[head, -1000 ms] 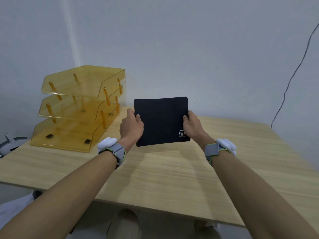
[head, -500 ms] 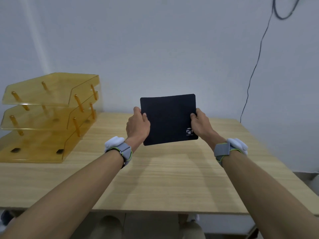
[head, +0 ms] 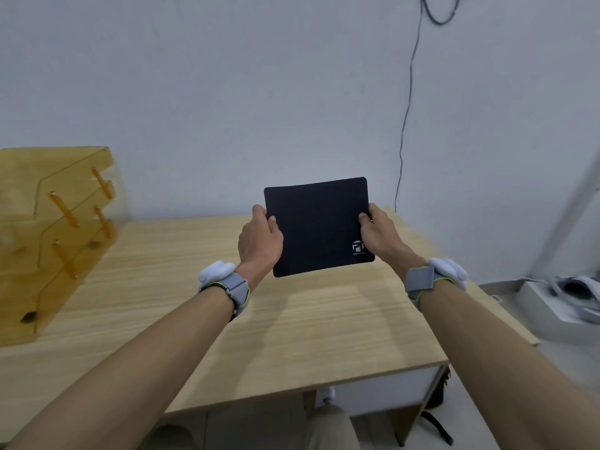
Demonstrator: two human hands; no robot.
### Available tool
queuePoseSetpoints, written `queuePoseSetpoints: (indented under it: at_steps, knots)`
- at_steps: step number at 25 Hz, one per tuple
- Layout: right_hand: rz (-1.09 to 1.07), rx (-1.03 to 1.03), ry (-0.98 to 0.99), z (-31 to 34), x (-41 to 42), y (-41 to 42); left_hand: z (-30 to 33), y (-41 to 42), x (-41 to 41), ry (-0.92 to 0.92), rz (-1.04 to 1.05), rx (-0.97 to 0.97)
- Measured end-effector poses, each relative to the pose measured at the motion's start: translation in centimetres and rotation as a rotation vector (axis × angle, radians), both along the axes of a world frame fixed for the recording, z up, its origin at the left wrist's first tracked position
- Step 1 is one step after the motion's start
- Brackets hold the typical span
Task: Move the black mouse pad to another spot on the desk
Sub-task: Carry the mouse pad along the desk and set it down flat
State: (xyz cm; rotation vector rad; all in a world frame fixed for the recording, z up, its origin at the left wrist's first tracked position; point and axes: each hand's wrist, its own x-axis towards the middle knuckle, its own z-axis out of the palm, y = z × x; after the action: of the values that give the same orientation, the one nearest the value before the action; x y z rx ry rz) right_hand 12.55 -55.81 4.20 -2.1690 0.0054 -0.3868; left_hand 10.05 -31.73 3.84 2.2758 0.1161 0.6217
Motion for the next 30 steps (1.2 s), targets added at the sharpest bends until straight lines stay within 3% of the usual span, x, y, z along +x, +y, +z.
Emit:
queuePoseSetpoints:
  at_steps: [11, 30]
  knots:
    - [-0.127, 0.013, 0.067, -2.5, -1.4, -8.4, -2.4, -8.6, 0.8, 0.094, -0.11, -0.03]
    - [-0.156, -0.078, 0.177, -8.1, -1.5, -12.7, -7.7, -12.7, 0.8, 0.251, -0.132, -0.038]
